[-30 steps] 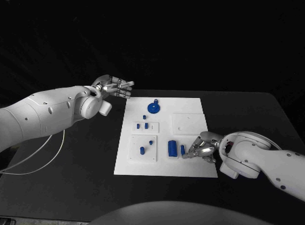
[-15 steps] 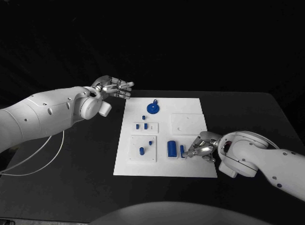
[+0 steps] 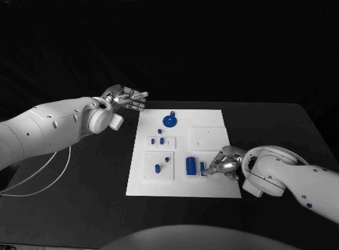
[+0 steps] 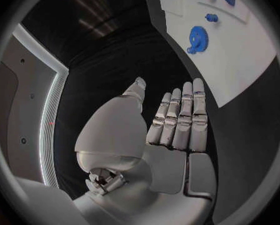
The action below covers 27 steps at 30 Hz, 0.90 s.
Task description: Assemble the parts on the task board
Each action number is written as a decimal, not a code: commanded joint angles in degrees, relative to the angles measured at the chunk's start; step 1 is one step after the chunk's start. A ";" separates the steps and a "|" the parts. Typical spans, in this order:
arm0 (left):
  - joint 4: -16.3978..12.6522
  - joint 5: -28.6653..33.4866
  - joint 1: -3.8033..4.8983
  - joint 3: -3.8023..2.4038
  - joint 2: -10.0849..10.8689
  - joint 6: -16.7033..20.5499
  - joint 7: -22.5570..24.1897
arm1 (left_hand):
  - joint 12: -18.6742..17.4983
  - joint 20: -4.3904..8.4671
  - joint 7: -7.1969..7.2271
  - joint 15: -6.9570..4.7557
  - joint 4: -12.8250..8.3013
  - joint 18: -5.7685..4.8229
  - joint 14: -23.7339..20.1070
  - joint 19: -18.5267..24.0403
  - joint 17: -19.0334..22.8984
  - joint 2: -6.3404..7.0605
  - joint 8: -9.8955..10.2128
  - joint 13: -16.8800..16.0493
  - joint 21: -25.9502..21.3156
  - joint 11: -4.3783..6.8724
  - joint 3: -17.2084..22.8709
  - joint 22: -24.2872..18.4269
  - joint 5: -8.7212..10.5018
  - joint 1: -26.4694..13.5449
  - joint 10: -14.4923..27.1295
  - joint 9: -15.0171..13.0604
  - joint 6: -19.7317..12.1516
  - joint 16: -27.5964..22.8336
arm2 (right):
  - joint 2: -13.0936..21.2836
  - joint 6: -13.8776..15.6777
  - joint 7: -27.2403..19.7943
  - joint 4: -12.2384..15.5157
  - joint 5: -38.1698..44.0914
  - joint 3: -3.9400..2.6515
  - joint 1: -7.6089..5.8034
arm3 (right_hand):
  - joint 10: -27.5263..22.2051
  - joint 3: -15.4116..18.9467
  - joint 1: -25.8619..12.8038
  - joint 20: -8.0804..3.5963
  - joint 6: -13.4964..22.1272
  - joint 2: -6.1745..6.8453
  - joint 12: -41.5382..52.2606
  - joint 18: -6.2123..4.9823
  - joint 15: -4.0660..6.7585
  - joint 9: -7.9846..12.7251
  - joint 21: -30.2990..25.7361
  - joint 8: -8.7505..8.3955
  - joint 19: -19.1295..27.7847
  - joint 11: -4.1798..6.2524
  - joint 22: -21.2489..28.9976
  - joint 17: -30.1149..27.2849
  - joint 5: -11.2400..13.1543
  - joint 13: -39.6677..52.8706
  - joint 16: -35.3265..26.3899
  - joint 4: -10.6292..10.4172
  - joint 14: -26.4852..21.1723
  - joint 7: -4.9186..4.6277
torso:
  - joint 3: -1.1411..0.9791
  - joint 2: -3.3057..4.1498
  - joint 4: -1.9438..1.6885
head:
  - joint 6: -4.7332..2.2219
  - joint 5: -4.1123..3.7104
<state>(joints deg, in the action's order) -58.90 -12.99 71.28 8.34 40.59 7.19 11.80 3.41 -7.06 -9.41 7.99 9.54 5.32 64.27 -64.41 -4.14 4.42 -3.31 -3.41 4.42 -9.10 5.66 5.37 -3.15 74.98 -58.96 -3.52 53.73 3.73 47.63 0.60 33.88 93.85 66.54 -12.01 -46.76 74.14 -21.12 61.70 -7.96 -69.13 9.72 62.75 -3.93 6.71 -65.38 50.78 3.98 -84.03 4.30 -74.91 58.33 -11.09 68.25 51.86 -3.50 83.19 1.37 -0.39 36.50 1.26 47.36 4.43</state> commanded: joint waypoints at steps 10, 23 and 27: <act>-0.01 0.83 0.03 -0.02 -0.26 1.64 1.91 | -0.03 0.16 0.10 -0.14 -0.52 0.45 -0.11 -0.37 -0.02 -0.50 -0.19 -0.02 0.16 0.08 -0.29 -0.02 0.32 0.14 -0.09 0.03 0.30 -0.26 | 0.41 5.88 -4.75 -1.40 -4.81 -2.71 0.15 | -0.18 6.32 -0.18 -0.03 0.54 0.88 -0.39 -0.06 0.10 0.44 -0.58 -0.27 -3.45 -0.33 -3.79 -0.62 -1.52 -0.49 -0.39 -6.77 0.05 -0.72 | 0.09 -0.14 0.09 | -2.13 -0.88; 0.23 4.07 0.04 -0.03 -0.97 10.20 5.71 | 0.04 0.53 0.73 -0.61 -3.16 0.52 1.26 -1.13 -0.22 -2.39 -0.33 -0.05 0.69 0.69 -1.12 0.39 0.03 0.25 -2.19 -0.09 3.77 -0.21 | -4.21 12.48 -19.94 -15.47 -11.66 -5.11 -4.71 | -0.61 28.68 2.57 0.26 1.54 -8.71 -0.82 -0.36 -0.23 4.62 -1.61 0.50 -3.30 -0.90 -3.70 -0.90 -17.55 -0.86 -0.98 -1.49 -0.02 -0.88 | 0.19 -1.11 -0.09 | -9.24 -2.73; 0.23 5.12 0.07 -0.12 -1.27 10.95 6.44 | 0.03 0.60 0.78 -0.68 -3.62 0.51 1.45 -1.20 -0.21 -2.67 -0.32 -0.05 0.77 0.75 -1.25 0.48 -0.06 0.25 -2.36 -0.08 3.89 -0.20 | -7.03 16.63 -26.60 -21.99 -14.99 -5.59 -6.51 | -2.85 31.37 4.50 0.69 3.83 -11.27 -7.06 -0.37 -0.55 15.54 -6.69 -0.36 -3.07 -1.42 -1.74 -3.76 -17.60 -6.64 -4.73 1.01 -0.51 -2.28 | 0.28 -1.43 -0.18 | -12.24 -3.23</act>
<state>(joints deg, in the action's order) -58.58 -10.06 71.29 8.29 39.51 15.52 15.77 3.42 -6.55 -8.69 7.27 5.88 5.32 65.41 -65.34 -4.30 2.33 -3.31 -3.41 4.83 -8.28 4.33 5.82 -3.15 75.30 -61.01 -3.52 57.12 3.73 40.80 12.34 16.03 72.59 55.85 -17.60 -53.18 71.02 10.18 66.37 -7.51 -65.14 -1.38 55.32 -3.92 6.19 -49.94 43.36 3.77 -84.01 2.81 -74.90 54.47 -28.85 61.24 46.96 -2.66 82.65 -0.94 -0.17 35.39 1.19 36.94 1.57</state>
